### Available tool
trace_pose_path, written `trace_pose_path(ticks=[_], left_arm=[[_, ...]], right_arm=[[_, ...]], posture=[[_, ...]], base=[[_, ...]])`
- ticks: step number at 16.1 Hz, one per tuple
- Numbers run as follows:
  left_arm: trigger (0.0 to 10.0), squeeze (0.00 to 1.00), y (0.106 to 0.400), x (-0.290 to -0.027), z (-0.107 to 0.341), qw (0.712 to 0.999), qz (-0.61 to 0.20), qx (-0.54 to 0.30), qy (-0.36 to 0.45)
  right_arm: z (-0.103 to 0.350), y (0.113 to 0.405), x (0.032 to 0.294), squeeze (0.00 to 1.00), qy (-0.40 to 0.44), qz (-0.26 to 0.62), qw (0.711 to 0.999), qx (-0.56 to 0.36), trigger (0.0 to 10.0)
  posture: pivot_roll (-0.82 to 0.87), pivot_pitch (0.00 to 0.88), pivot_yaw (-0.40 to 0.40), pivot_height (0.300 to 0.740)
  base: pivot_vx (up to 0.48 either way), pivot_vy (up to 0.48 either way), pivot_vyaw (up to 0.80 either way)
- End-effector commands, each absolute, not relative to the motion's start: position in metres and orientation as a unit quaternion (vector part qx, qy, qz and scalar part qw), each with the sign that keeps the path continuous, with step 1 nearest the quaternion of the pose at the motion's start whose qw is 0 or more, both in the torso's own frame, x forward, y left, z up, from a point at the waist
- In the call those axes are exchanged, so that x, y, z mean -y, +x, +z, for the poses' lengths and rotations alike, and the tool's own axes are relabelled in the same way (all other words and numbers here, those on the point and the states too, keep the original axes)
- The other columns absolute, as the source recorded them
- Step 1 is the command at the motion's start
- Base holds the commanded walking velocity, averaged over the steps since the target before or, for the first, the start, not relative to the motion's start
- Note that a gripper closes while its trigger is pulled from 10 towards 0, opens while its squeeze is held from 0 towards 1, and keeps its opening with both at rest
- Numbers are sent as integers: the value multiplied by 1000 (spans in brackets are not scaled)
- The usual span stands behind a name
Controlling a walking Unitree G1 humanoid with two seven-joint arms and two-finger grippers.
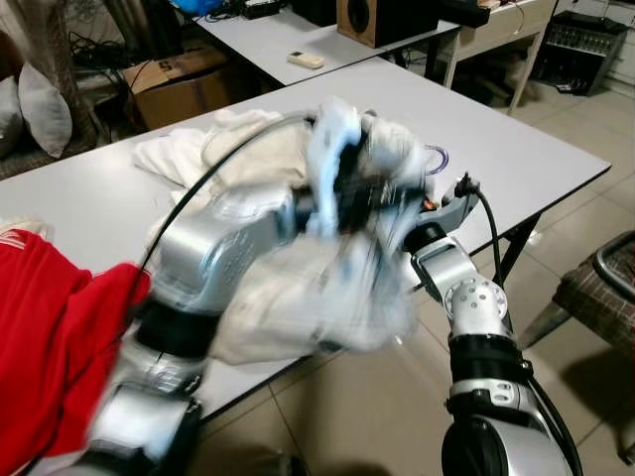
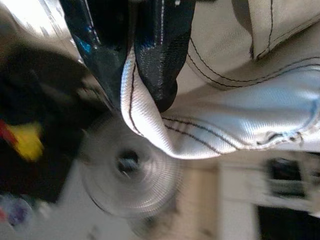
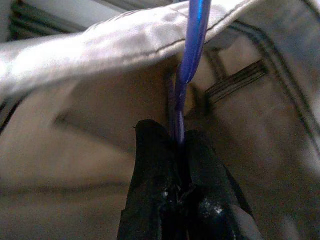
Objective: Hang hanger
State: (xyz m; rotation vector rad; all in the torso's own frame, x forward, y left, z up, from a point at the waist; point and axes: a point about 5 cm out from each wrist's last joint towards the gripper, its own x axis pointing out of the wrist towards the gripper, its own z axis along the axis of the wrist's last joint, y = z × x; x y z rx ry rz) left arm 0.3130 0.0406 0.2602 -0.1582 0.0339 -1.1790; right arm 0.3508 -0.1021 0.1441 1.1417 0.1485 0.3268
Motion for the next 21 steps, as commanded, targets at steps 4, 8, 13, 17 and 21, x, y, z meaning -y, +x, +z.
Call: trace_pose_path(ticks=[4,8,13,17,21], left_arm=[[0,0,326,-48,295,834,-528,20,-161],[0,0,358,-75,319,885,-421,54,-192],[0,0,394,-121,323,941,-298,61,-150],[0,0,416,-164,290,979,-185,22,-79],[0,0,417,-189,240,990,-122,-48,-46]], right_arm=[[132,345,74,0,541,145,821,-114,10000],[119,338,81,0,522,141,829,-144,10000],[135,322,89,0,498,192,832,-152,10000],[178,302,107,0,471,227,846,-107,10000],[210,280,110,0,459,259,846,-80,10000]], posture=[[23,18,126,740],[24,11,127,740],[13,2,128,740],[-1,0,128,740],[-9,0,125,740]], base=[[0,0,0],[0,0,0],[0,0,0],[0,0,0],[0,0,0]])
